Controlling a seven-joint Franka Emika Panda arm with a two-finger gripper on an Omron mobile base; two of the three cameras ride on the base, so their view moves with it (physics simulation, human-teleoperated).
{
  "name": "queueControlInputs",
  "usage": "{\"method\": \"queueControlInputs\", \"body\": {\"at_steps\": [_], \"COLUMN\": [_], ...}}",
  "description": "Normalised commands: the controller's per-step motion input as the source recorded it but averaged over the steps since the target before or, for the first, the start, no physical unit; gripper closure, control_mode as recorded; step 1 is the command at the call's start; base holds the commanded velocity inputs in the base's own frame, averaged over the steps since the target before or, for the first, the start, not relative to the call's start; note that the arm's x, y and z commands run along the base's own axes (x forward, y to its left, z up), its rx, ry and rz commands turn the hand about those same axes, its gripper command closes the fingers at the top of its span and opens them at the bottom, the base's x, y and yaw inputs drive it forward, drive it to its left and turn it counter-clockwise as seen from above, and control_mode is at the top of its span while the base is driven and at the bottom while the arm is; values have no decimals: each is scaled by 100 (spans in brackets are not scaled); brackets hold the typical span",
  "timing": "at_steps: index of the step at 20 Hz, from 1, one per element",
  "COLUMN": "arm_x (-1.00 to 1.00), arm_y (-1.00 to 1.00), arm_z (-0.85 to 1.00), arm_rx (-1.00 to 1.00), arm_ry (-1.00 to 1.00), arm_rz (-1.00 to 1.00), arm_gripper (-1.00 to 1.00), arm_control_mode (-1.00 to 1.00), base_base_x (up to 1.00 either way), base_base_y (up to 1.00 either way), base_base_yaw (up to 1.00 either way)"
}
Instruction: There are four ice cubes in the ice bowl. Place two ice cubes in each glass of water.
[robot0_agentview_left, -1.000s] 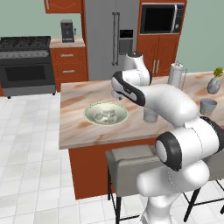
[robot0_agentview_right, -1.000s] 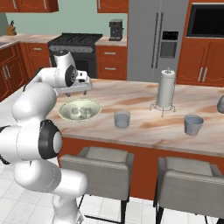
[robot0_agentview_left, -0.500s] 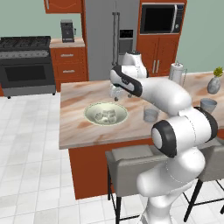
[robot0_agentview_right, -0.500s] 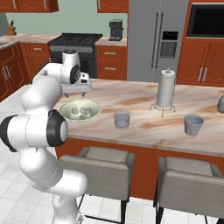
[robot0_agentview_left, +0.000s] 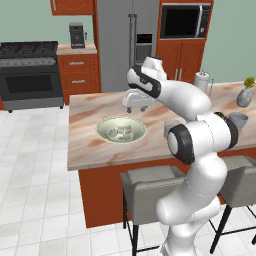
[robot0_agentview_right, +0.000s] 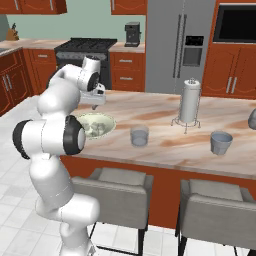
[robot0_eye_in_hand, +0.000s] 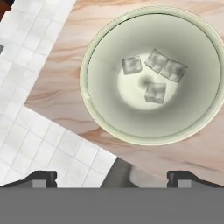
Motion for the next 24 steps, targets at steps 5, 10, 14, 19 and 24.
{"method": "queueControlInputs", "body": {"at_steps": [5,10,14,19,24], "arm_x": [5,1,0,14,24], "arm_y": [24,27,27,9,-7], "arm_z": [-17,-21,-23,-26,-19], "arm_rx": [2,4,2,2,5], "arm_ry": [6,10,23,30,25], "arm_rz": [-22,-48,-53,-37,-11], "arm_gripper": [-100,-100,-100,-100,-100], "arm_control_mode": [-100,-100,-100,-100,-100], "base_base_x": [0,0,0,0,0], "base_base_y": [0,0,0,0,0], "base_base_yaw": [0,0,0,0,0]}}
